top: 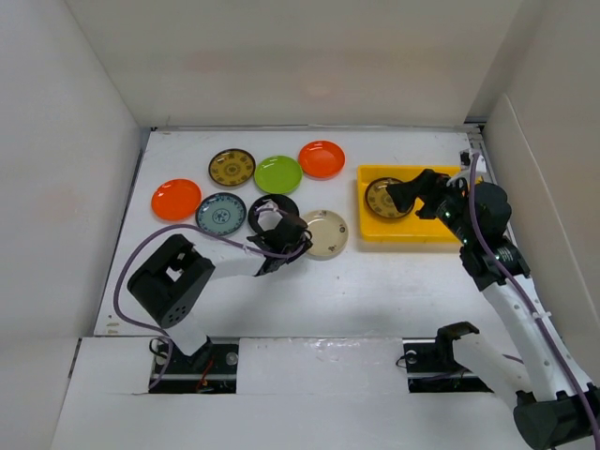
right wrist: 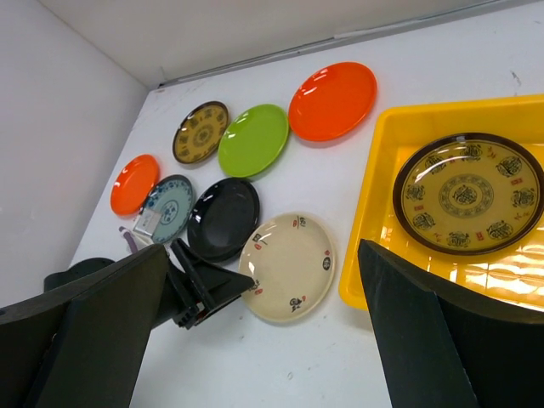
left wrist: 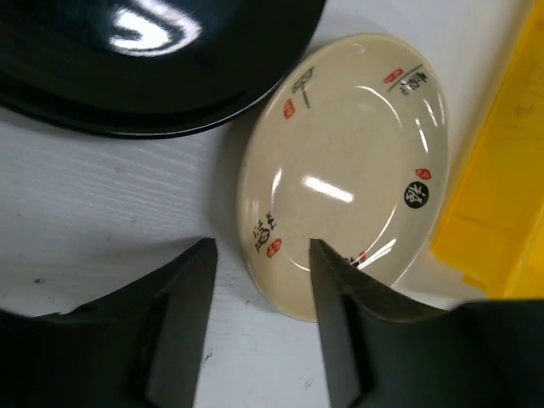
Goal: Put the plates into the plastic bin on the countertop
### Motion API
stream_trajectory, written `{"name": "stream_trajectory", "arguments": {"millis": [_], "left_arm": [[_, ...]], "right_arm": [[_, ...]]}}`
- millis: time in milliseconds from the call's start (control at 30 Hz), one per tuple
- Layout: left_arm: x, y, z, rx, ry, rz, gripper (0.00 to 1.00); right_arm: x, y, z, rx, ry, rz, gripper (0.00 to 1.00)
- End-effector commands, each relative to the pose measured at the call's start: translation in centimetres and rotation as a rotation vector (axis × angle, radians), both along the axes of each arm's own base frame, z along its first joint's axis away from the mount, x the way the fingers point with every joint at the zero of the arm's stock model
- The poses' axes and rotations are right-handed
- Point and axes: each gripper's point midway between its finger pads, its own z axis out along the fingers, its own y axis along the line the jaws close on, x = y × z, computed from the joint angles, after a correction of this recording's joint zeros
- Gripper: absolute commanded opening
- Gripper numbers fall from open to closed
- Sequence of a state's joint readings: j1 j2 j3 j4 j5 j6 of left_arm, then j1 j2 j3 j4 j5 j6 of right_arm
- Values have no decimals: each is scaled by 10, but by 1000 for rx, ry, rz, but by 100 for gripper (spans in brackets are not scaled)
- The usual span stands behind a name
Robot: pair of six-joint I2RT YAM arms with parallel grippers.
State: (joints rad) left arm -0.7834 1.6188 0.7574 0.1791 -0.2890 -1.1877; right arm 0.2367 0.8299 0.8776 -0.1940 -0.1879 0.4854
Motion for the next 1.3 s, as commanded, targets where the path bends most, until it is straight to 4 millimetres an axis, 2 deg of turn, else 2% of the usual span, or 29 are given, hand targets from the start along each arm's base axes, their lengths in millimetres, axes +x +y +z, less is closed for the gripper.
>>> {"name": "stream_trajectory", "arguments": {"millis": [0,67,100,167,200,267,300,333,367,400,467,500,600,633,667,700,767,800,833,867,900,967,1000,1033,1133,1167,1233,1267], "left_arm": [[-1,9,-19,51,42,36,38],[-4,9,-29,59,69,38,27],[-1,7,-29,58,68,38,26],[-2,5,-29,46,75,40,16],[-8,6,-35,67,95,31,11],[-14,6,-35,71,107,31,0],[-14,9,-34,82,105,39,0],[-20,4,-24,89,92,19,0],[-22,9,-21,113,82,49,0],[-18,4,-6,112,52,51,0],[-24,4,15,165,10,52,0],[-19,-6,36,157,-31,37,0],[-23,-7,71,217,-99,25,0],[-20,-12,91,204,-130,32,0],[-21,-6,105,214,-147,35,0],[-22,-11,116,201,-171,14,0],[-22,-12,135,213,-230,-55,0],[-20,-17,159,162,-290,-78,0],[-21,-22,170,143,-318,-120,0],[-22,-24,182,128,-351,-149,0],[-24,-26,203,108,-417,-194,0],[-25,-24,228,43,-471,-235,0],[-24,-23,227,47,-470,-245,0],[-21,-18,242,30,-510,-252,0],[-23,-18,259,-8,-551,-300,0],[-18,-14,258,-5,-549,-304,0],[-20,-18,256,-54,-545,-357,0],[-19,-19,262,-88,-567,-370,0]], "right_arm": [[-4,3,13,6,-44,26,100],[-4,2,13,7,-43,29,100],[-3,-1,13,7,-43,20,100],[-2,-4,13,6,-43,10,100],[-2,-4,9,5,-34,10,100],[-2,-5,9,6,-34,12,100],[-1,-3,7,5,-25,21,100],[1,-6,7,5,-25,10,100],[0,-5,7,7,-25,19,100],[0,-5,7,7,-25,19,100],[3,-2,1,0,-22,39,100],[0,4,1,-7,-27,78,100],[2,15,-4,-23,-48,155,100],[1,21,-2,-15,-62,197,100],[0,22,-9,-27,-55,210,100],[4,24,-18,-42,-45,223,100],[2,31,-20,-50,-61,280,99],[-1,34,-23,-61,-71,310,99],[-4,39,-17,-55,-95,342,99],[-3,39,-20,-55,-97,342,99],[-4,40,-24,-53,-97,354,99],[-5,40,-20,-53,-122,354,99],[-4,40,-18,-53,-132,353,99],[-5,43,-22,-49,-130,378,99],[-12,56,-16,-9,-160,474,99],[-12,59,-24,12,-133,488,99],[-9,62,-25,27,-139,497,93],[-10,65,-32,48,-115,516,91]]}}
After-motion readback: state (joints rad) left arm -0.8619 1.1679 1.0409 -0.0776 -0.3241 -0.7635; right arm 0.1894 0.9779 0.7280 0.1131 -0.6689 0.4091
